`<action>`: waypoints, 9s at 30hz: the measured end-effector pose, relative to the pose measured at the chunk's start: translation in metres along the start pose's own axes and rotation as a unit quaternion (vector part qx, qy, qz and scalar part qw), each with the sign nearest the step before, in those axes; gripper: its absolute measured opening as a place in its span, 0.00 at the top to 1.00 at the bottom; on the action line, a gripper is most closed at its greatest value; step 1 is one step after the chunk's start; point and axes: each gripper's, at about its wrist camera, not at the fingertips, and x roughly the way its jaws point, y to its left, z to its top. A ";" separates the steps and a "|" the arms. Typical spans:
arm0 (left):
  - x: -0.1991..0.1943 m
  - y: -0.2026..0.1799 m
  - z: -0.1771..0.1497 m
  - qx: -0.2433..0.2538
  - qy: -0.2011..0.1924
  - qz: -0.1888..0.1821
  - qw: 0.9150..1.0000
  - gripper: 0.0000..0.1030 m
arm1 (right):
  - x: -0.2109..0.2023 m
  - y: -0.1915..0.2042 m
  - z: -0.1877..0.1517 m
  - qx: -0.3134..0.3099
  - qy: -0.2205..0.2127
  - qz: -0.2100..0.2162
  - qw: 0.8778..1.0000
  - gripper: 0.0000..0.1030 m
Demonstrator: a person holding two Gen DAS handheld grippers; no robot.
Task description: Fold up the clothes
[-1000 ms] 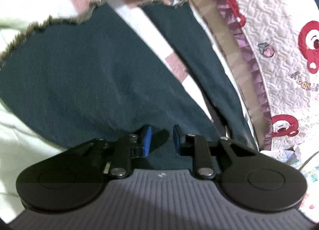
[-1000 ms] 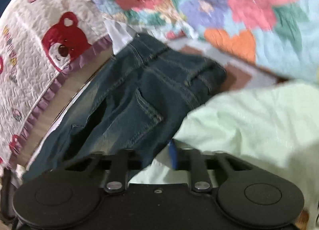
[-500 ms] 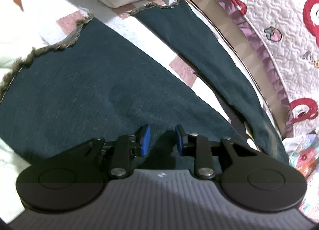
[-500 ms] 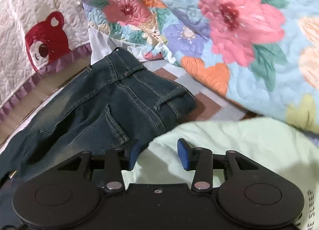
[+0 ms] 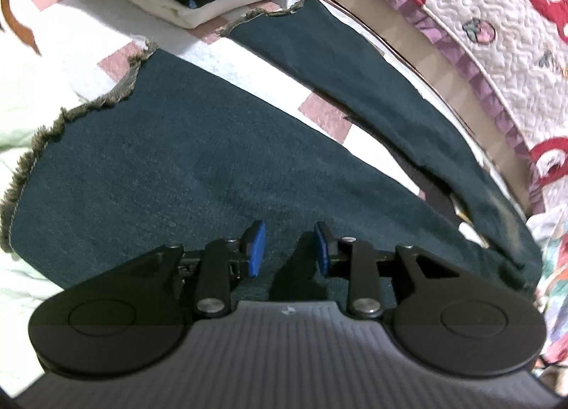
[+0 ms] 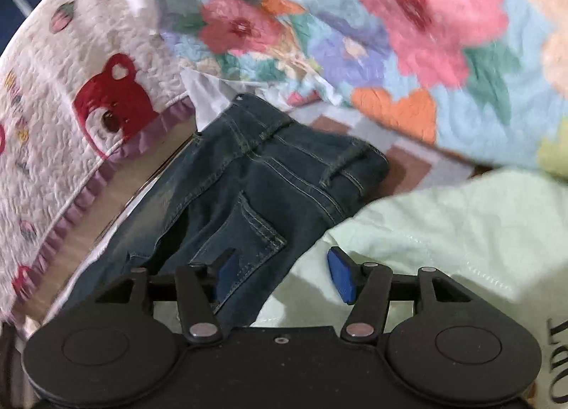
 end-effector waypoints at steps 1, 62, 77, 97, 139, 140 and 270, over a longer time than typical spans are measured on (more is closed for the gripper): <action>0.001 0.000 0.000 0.003 0.001 0.000 1.000 0.69 | -0.002 0.006 -0.001 -0.013 0.001 0.002 1.000 0.39; -0.042 0.091 -0.044 -0.294 0.059 -0.066 0.952 0.47 | 0.055 0.141 0.031 -0.098 -0.039 0.128 0.986 0.90; -0.032 0.067 -0.040 -0.273 0.000 0.006 0.962 0.38 | 0.080 0.147 0.051 -0.096 -0.024 0.166 0.981 0.90; -0.056 -0.017 0.026 0.001 -0.182 0.093 0.979 0.95 | 0.069 0.111 0.049 -0.050 -0.025 0.160 0.985 0.92; 0.188 -0.198 0.223 0.249 -0.137 0.212 0.935 0.94 | 0.314 0.178 0.159 -0.181 0.147 -0.025 0.972 0.90; 0.191 -0.200 0.226 0.249 -0.134 0.216 0.935 0.94 | 0.313 0.178 0.160 -0.178 0.139 -0.022 0.974 0.90; 0.185 -0.116 0.150 0.083 -0.115 0.262 0.954 0.37 | 0.201 0.126 0.038 0.147 0.064 0.014 0.987 0.93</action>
